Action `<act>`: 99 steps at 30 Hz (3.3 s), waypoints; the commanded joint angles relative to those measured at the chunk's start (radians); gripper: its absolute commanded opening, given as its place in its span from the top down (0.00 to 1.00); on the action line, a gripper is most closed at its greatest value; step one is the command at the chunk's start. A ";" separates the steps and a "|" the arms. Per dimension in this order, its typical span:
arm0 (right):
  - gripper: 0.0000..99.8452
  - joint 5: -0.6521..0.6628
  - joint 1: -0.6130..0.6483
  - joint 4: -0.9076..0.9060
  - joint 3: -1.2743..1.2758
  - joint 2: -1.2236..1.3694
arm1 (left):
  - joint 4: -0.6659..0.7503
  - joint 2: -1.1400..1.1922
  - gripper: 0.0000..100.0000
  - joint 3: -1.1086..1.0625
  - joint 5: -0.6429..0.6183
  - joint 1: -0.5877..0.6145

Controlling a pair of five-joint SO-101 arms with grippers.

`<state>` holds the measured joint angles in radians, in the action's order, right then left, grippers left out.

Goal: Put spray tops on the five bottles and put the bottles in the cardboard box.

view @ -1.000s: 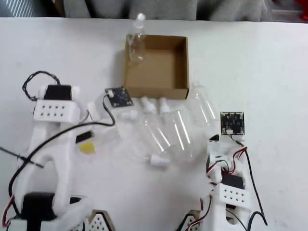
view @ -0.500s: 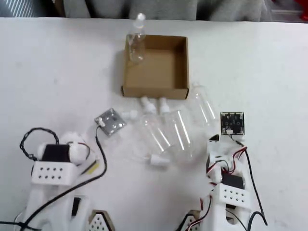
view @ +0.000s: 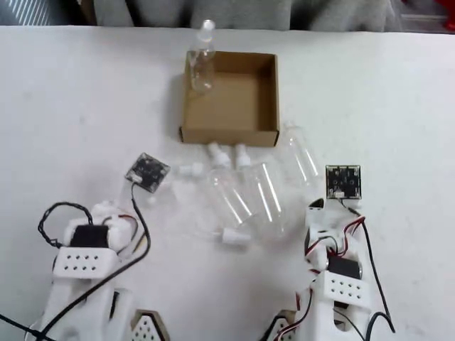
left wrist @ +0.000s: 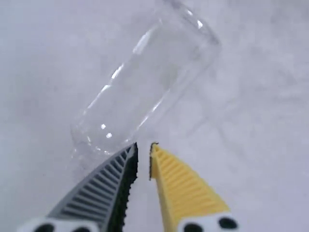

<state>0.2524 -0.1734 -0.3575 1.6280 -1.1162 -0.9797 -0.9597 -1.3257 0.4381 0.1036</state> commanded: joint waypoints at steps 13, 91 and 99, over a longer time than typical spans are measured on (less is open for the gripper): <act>0.98 0.009 -0.001 0.010 -0.009 -0.013 | 0.031 0.226 0.98 0.098 -0.018 0.088; 0.98 0.009 -0.001 0.012 -0.009 -0.013 | 0.046 0.535 0.79 0.601 -0.801 0.142; 0.98 0.009 0.004 0.012 -0.009 -0.013 | 0.048 0.536 0.76 0.598 -0.806 0.127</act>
<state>0.2524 -0.1734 -0.3575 1.6280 -1.1162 -0.9275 -0.3844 -0.7334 -0.3521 0.2570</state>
